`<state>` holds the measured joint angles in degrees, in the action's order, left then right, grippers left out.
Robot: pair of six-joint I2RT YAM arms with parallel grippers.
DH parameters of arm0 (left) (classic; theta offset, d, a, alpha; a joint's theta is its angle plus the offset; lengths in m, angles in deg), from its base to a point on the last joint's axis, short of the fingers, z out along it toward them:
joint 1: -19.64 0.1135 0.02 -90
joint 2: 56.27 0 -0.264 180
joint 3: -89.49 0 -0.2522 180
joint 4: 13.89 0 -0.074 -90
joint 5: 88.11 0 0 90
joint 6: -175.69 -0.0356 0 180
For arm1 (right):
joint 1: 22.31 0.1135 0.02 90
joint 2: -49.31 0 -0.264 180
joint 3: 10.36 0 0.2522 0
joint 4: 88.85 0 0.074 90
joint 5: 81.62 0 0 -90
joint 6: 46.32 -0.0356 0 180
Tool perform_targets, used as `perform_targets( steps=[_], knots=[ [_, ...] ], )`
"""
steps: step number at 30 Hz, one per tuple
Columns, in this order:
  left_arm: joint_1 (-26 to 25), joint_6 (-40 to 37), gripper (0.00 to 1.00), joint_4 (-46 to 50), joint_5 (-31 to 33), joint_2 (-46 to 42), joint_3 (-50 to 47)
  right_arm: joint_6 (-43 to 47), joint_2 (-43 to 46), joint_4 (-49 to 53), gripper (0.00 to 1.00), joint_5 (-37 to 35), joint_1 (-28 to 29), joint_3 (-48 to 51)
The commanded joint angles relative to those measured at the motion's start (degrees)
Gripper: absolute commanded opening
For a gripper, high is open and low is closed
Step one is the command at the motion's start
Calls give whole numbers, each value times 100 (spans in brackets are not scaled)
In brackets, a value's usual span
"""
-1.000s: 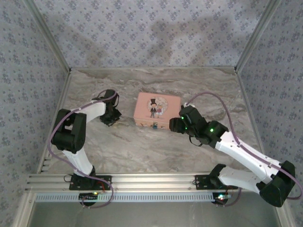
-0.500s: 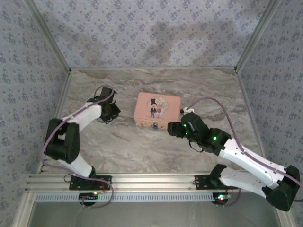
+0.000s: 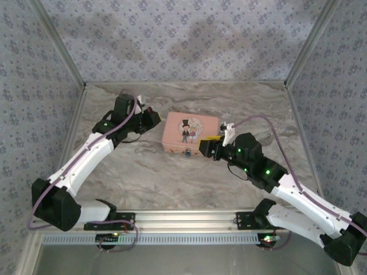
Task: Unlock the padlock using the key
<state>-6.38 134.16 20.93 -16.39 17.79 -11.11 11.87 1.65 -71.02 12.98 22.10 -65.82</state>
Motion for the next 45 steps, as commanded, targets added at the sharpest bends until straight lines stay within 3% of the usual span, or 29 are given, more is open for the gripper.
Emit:
perform_targets(
  steps=[1, 5, 6, 9, 13, 22, 33, 39, 45],
  knots=[
    [-217, -31, 0, -260, -931, -31, 401, 239, -237, -207, 41, 709, -131, -391],
    [-584, -133, 0, -145, -1448, 160, 809, 642, -592, 198, 29, 998, -144, -810],
    [-690, -222, 0, -8, -1533, 232, 964, 758, -666, 313, 29, 1033, -147, -905],
    [-981, -469, 0, 385, -1599, 443, 1365, 995, -761, 528, 43, 1022, -142, -1129],
    [-1186, -596, 0, 686, -1634, 659, 1683, 1235, -722, 710, 45, 930, -176, -1291],
    [-1409, -678, 0, 824, -1835, 863, 1938, 1308, -692, 980, 36, 1079, -385, -1506],
    [-1502, -751, 0, 933, -2018, 947, 2155, 1283, -846, 1029, 25, 1804, -639, -1741],
    [-1589, -821, 0, 970, -2175, 1004, 2245, 1369, -837, 1147, 24, 1717, -672, -1797],
    [-1701, -926, 0, 1071, -2250, 1045, 2381, 1432, -915, 1298, 16, 1617, -743, -1901]
  ],
)
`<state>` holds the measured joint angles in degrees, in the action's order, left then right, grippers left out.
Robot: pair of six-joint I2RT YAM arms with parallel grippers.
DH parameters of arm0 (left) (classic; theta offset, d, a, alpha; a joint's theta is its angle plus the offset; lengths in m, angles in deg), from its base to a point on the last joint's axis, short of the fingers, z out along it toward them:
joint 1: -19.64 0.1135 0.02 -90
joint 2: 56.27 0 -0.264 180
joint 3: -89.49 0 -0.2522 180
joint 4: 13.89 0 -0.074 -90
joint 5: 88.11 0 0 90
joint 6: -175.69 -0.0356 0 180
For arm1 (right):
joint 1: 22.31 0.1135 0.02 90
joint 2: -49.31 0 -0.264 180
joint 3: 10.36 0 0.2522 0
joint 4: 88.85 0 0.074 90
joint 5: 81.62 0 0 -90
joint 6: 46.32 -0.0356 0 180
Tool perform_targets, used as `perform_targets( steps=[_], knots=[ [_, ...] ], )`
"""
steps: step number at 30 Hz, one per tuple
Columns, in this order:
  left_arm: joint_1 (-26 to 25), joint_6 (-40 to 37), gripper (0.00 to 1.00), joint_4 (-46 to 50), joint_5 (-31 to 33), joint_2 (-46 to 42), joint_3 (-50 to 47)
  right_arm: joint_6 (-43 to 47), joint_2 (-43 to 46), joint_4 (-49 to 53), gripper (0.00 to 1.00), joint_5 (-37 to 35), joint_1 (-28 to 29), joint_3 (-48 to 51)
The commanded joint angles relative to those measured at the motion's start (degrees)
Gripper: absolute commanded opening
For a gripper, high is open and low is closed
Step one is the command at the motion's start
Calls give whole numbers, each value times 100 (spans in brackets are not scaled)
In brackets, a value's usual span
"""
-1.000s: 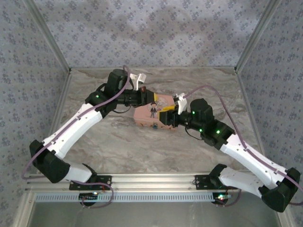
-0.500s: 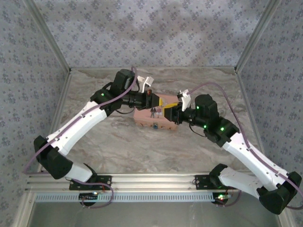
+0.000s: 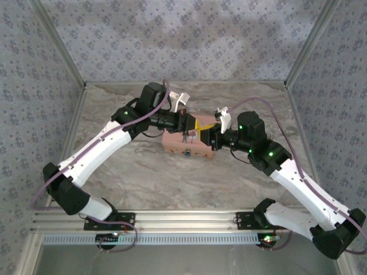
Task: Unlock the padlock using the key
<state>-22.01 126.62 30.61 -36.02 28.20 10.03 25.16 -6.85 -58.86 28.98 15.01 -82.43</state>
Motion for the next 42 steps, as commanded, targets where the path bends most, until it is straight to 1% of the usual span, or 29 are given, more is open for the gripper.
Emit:
perform_targets(
  steps=[1, 5, 10, 11, 12, 14, 16, 17, 19, 21, 22, 23, 25, 28, 29, 30, 31, 32, 33, 34, 35, 36, 38, 42],
  knots=[
    [-142, -182, 0, 113, -292, 2, 281, 100, -79, 99, 15, 6, -47, -251],
    [-165, -190, 0, 100, -302, -8, 295, 95, -71, 91, 1, 39, -80, -243],
    [-173, -199, 0, 90, -322, -7, 308, 95, -62, 95, 0, 58, -103, -225],
    [-174, -201, 5, 75, -326, -8, 321, 99, -62, 78, 0, 76, -103, -221],
    [-173, -200, 13, 73, -324, -5, 321, 99, -62, 65, 0, 78, -108, -221],
    [-172, -212, 26, 42, -305, -22, 324, 60, -44, 2, 0, 89, -104, -176],
    [-168, -245, 45, 65, -154, -63, 337, -24, -11, -99, 0, 136, -114, -99],
    [-155, -266, 53, 69, -10, -102, 326, -70, 16, -177, 0, 154, -118, -39],
    [-99, -278, 56, 1, 217, -254, 234, -161, 100, -293, 0, 149, -137, 73],
    [-6, -207, 64, -226, 347, -461, 34, -270, 190, -411, 0, 116, -162, 176],
    [52, -145, 70, -401, 450, -614, -141, -356, 241, -507, 0, 115, -179, 225],
    [106, -91, 72, -602, 546, -778, -355, -452, 301, -631, 0, 99, -203, 299],
    [178, -6, 73, -1013, 702, -1118, -793, -670, 430, -904, 0, 70, -230, 446],
    [240, 188, 78, -1787, 769, -1635, -1550, -1050, 627, -1443, 0, 25, -238, 702],
    [239, 227, 78, -1999, 793, -1784, -1774, -1186, 690, -1634, 0, 11, -243, 791],
    [236, 263, 76, -2194, 779, -1900, -1949, -1332, 744, -1819, 0, -9, -245, 878],
    [243, 326, 70, -2439, 757, -2015, -2161, -1491, 800, -2029, 0, -28, -235, 977],
    [236, 427, 50, -2762, 682, -2108, -2380, -1643, 848, -2230, 0, -47, -234, 1067],
    [237, 536, 39, -3075, 569, -2169, -2557, -1774, 889, -2399, 0, -69, -230, 1158],
    [241, 673, 38, -3486, 443, -2227, -2759, -1990, 920, -2611, 0, -69, -225, 1255],
    [228, 817, 39, -3877, 344, -2264, -2929, -2146, 947, -2824, 0, -54, -217, 1331],
    [229, 897, 46, -4102, 284, -2292, -3024, -2278, 953, -2983, 0, -28, -206, 1385],
    [191, 913, 54, -4381, 189, -2333, -3105, -2458, 986, -3211, 0, -30, -151, 1442],
    [115, 873, 59, -4578, 58, -2323, -3048, -2379, 1028, -3150, 0, -116, 18, 1385]
  ],
)
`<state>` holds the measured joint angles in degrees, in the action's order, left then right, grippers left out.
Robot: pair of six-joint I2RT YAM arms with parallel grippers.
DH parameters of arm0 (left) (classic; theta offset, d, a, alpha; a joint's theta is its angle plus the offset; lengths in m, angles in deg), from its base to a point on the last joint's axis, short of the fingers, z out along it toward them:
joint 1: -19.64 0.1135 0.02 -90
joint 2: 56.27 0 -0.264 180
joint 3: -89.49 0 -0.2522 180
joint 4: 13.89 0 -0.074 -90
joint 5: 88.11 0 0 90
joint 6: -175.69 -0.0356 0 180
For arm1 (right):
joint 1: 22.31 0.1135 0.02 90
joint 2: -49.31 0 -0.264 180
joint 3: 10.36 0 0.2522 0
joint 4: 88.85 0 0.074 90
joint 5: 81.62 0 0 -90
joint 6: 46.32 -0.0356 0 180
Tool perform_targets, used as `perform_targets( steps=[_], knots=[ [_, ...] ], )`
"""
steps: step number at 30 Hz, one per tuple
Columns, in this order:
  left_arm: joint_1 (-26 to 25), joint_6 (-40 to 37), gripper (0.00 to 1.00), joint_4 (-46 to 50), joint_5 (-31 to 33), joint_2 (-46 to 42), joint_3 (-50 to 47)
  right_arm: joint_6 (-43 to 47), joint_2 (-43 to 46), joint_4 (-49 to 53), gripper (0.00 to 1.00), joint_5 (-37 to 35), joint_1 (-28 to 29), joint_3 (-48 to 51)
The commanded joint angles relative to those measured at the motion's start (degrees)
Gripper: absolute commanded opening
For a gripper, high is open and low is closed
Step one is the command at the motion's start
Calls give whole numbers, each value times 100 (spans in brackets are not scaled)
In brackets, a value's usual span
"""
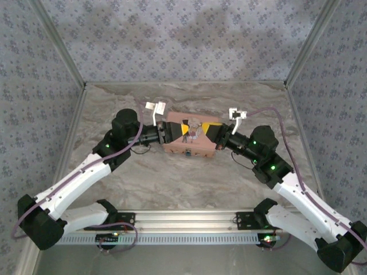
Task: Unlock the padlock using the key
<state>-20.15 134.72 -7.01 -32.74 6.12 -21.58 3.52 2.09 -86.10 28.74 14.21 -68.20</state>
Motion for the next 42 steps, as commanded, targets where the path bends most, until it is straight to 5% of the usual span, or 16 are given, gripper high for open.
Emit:
perform_targets(
  steps=[1, 16, 29, 40, 42],
  knots=[
    [-94, 9, 60, -713, -271, -85, 167, -214, 141, -440, 0, -109, 118, -27],
    [-386, -23, 37, -894, -401, 150, 342, -396, 140, -830, 0, -151, 285, 160],
    [-492, -69, 27, -904, -447, 317, 537, -519, 164, -1087, 0, -188, 339, 268],
    [-502, -399, 0, -279, -259, 293, 755, -452, 239, -780, 0, -230, 326, 337],
    [-503, -687, 0, 365, -98, 291, 962, -367, 356, -362, 16, -406, 276, 387]
  ],
)
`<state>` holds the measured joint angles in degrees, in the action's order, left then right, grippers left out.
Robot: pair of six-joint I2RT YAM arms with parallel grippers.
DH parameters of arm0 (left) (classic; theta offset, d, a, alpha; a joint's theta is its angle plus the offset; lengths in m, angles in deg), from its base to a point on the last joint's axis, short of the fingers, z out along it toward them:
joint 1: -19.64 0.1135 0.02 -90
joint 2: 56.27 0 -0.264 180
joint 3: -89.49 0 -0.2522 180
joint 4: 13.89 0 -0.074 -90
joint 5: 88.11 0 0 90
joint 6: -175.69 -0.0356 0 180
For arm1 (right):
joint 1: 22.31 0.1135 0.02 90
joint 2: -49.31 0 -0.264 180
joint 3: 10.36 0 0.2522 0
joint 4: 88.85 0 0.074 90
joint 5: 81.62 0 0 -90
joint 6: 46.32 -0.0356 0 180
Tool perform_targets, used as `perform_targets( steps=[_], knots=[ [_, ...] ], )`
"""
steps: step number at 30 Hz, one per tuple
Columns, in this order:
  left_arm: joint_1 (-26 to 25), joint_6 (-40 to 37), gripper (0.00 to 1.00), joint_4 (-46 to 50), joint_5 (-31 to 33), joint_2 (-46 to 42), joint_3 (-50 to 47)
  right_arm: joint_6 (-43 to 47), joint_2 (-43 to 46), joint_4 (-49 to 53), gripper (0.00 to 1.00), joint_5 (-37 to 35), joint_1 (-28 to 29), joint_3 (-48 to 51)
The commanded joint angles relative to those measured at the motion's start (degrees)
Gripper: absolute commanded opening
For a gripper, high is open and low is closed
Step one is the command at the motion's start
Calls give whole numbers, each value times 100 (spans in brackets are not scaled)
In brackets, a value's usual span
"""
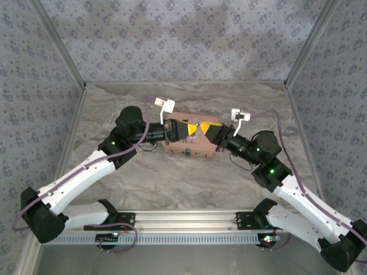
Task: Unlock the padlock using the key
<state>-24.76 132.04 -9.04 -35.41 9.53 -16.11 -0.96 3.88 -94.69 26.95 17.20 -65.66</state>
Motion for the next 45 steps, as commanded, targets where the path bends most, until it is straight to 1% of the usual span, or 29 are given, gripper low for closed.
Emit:
perform_targets(
  steps=[1, 3, 6, 8, 12, 14, 16, 18, 21, 26, 27, 32, 34, 35, 36, 37, 38, 39, 40, 41, 45],
  knots=[
    [-38, -541, 0, 868, 232, -40, 515, 126, 237, 791, 29, -320, -66, 147],
    [-33, -859, 0, 1759, 433, 63, 827, 350, 386, 1661, 48, -670, -175, 82],
    [-10, -1237, 0, 3098, 676, 418, 1270, 690, 545, 2786, 52, -1133, -328, 6],
    [19, -1369, 0, 3770, 698, 722, 1457, 694, 620, 3333, 54, -1452, -403, 10],
    [19, -1585, 0, 4730, 638, 1361, 1626, 757, 638, 4025, 51, -1561, -541, 24],
    [7, -1769, 0, 5377, 794, 1703, 1792, 814, 518, 4331, 50, -1485, -632, -62],
    [-64, -2082, 0, 6053, 1168, 2064, 2039, 816, 362, 4469, 48, -1392, -686, -93],
    [-201, -2423, 0, 6737, 1737, 2397, 2334, 813, 139, 4559, 46, -1214, -702, -138],
    [-473, -2828, 0, 7574, 2446, 2723, 2852, 1062, -172, 4536, 43, -958, -695, -131],
    [-869, -3268, 0, 8649, 3519, 3106, 3531, 994, -373, 4162, 40, -647, -675, 74],
    [-916, -3340, 0, 8827, 3642, 3183, 3628, 985, -416, 4104, 40, -610, -673, 84],
    [-991, -3538, 0, 9209, 3899, 3390, 3737, 905, -588, 3874, 39, -439, -663, 180],
    [-1087, -3568, 0, 9303, 3792, 3388, 3817, 905, -611, 3857, 39, -433, -650, 211],
    [-1175, -3681, 0, 9201, 3789, 3317, 3756, 905, -610, 3841, 39, -433, -651, 241],
    [-1186, -3775, 0, 9023, 3788, 3234, 3569, 904, -593, 3797, 39, -429, -645, 287],
    [-1161, -3778, 0, 9099, 3748, 3262, 3595, 905, -585, 3759, 39, -420, -645, 326],
    [-1178, -3748, 0, 9240, 3572, 3311, 3796, 903, -586, 3675, 39, -372, -645, 371],
    [-1257, -3755, 0, 9154, 3425, 3229, 3905, 806, -594, 3604, 39, -306, -638, 412],
    [-1313, -3811, 0, 8964, 3309, 3093, 3909, 767, -582, 3503, 39, -200, -634, 458],
    [-1313, -3898, 0, 8738, 3039, 2936, 3862, 766, -573, 3282, 38, -15, -620, 534],
    [-1065, -3950, 0, 8257, 2106, 2537, 3723, 620, -374, 2107, 39, 751, -523, 937]
  ],
)
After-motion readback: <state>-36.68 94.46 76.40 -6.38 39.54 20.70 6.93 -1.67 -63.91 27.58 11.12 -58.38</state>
